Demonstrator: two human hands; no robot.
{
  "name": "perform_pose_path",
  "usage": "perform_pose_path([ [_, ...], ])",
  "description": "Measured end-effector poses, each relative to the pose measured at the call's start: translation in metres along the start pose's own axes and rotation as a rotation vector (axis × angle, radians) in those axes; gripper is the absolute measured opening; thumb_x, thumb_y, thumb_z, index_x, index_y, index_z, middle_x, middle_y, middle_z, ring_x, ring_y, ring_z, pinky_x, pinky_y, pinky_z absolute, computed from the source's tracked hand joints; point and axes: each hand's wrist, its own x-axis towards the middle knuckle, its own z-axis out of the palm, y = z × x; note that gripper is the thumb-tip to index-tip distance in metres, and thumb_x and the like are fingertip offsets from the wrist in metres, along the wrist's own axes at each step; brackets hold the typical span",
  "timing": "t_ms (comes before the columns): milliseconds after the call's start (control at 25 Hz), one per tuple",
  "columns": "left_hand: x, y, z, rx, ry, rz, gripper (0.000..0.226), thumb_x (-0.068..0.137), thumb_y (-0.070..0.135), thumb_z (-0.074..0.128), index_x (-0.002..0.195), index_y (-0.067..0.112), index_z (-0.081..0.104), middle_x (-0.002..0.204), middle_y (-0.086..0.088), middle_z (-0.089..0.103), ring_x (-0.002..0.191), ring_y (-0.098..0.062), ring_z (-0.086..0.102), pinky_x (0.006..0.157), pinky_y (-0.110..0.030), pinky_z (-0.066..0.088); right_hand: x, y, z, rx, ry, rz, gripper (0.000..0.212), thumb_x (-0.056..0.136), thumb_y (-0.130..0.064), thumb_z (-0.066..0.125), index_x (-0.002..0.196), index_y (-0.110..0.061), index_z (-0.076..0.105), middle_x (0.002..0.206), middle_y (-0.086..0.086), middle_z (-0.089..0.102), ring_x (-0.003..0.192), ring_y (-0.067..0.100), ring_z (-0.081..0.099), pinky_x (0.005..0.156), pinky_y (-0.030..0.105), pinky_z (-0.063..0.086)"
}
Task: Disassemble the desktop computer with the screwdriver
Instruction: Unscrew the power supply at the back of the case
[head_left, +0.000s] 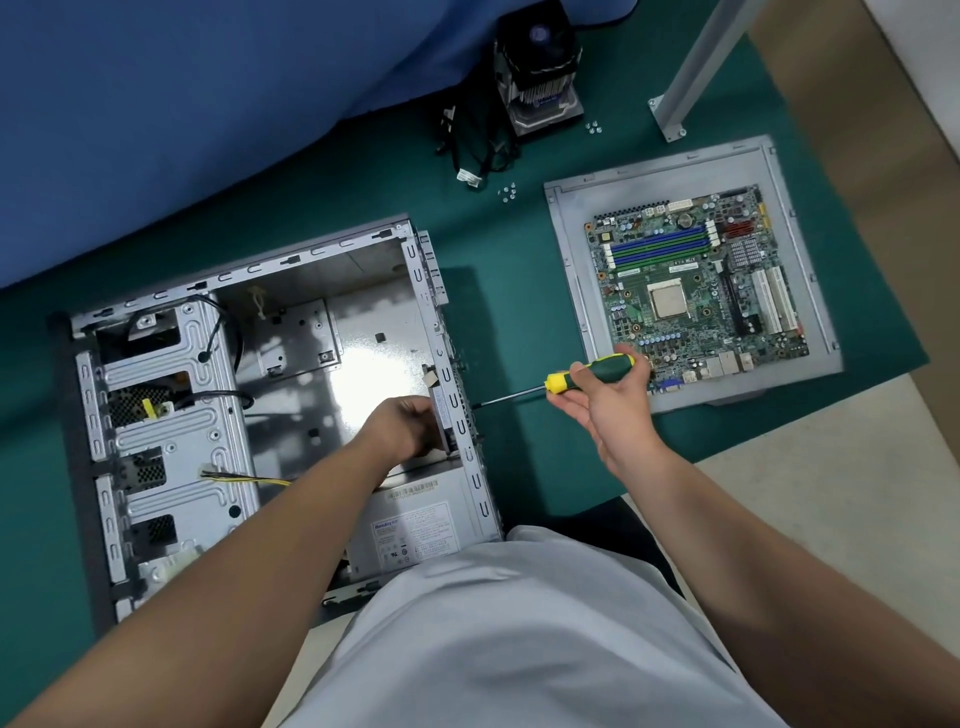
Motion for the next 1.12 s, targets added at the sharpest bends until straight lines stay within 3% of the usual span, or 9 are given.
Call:
perform_pose_path([
  [360, -0.002, -0.001, -0.001, 0.0, -0.041, 0.018, 0.079, 0.095, -0.02, 0.015, 0.04, 0.003, 0.067, 0.051, -0.016, 0.065, 0.041, -0.022, 0.066, 0.04, -0.024, 0.053, -0.001, 0.002, -0.003, -0.007, 0.002, 0.011, 0.056, 0.099, 0.001, 0.062, 0.136, -0.03, 0.034, 0.131, 0.025, 0.056, 0.092, 0.034, 0.077, 0.076, 0.037, 0.063],
  [600, -0.005, -0.001, 0.001, -0.018, -0.044, 0.035, 0.066, 0.086, -0.019, 0.026, 0.038, 0.004, 0.067, 0.049, -0.018, 0.064, 0.039, -0.026, 0.064, 0.037, -0.027, 0.052, -0.001, -0.001, 0.0, -0.027, -0.001, 0.008, 0.054, 0.099, 0.001, 0.062, 0.136, -0.026, 0.034, 0.129, 0.025, 0.056, 0.093, 0.035, 0.076, 0.08, 0.041, 0.063],
  [720, -0.004, -0.001, 0.001, -0.006, -0.038, 0.041, 0.076, 0.093, -0.019, 0.019, 0.039, 0.004, 0.067, 0.049, -0.017, 0.064, 0.038, -0.025, 0.063, 0.036, -0.025, 0.05, -0.001, -0.008, -0.002, -0.061, -0.016, 0.012, 0.044, 0.097, -0.003, 0.066, 0.127, -0.023, 0.04, 0.122, 0.023, 0.06, 0.091, 0.036, 0.076, 0.077, 0.039, 0.064],
  [840, -0.003, -0.002, 0.001, 0.013, -0.039, 0.039, 0.077, 0.093, -0.019, 0.018, 0.038, 0.006, 0.067, 0.049, -0.014, 0.064, 0.038, -0.023, 0.063, 0.039, -0.024, 0.051, 0.002, -0.022, -0.004, -0.168, -0.002, 0.035, 0.024, 0.101, -0.031, 0.064, 0.117, -0.021, 0.049, 0.107, 0.021, 0.07, 0.082, 0.035, 0.077, 0.069, 0.038, 0.064],
  [920, -0.001, -0.002, 0.001, 0.008, -0.02, 0.019, 0.076, 0.094, -0.017, 0.018, 0.038, 0.005, 0.065, 0.049, -0.013, 0.064, 0.038, -0.022, 0.063, 0.041, -0.024, 0.052, 0.01, -0.03, -0.008, -0.515, 0.024, -0.038, 0.033, 0.102, -0.053, 0.052, 0.112, -0.022, 0.053, 0.078, 0.011, 0.075, 0.063, 0.021, 0.075, 0.057, 0.034, 0.059],
  [960, 0.0, -0.002, 0.001, -0.002, -0.007, 0.007, 0.076, 0.095, -0.016, 0.018, 0.037, 0.004, 0.064, 0.049, -0.013, 0.064, 0.039, -0.021, 0.063, 0.046, -0.024, 0.053, 0.015, -0.032, -0.011, -0.699, 0.03, -0.088, 0.033, 0.102, -0.055, 0.048, 0.108, -0.023, 0.055, 0.065, 0.004, 0.072, 0.051, 0.014, 0.067, 0.053, 0.032, 0.052],
  [1040, 0.002, -0.002, 0.001, -0.028, 0.014, -0.024, 0.076, 0.097, -0.014, 0.019, 0.037, 0.003, 0.063, 0.049, -0.013, 0.063, 0.039, -0.021, 0.062, 0.056, -0.029, 0.052, 0.022, -0.038, -0.012, -0.769, -0.019, -0.109, 0.018, 0.1, -0.038, 0.05, 0.105, -0.022, 0.057, 0.055, -0.002, 0.064, 0.044, 0.01, 0.052, 0.052, 0.031, 0.039],
  [1120, 0.002, -0.001, 0.002, -0.033, 0.012, -0.033, 0.074, 0.097, -0.014, 0.021, 0.038, 0.002, 0.063, 0.048, -0.013, 0.062, 0.037, -0.022, 0.061, 0.048, -0.028, 0.053, 0.028, -0.045, -0.014, -0.644, -0.115, -0.051, 0.009, 0.097, -0.02, 0.051, 0.104, -0.021, 0.056, 0.062, 0.004, 0.067, 0.049, 0.015, 0.052, 0.05, 0.03, 0.038],
])
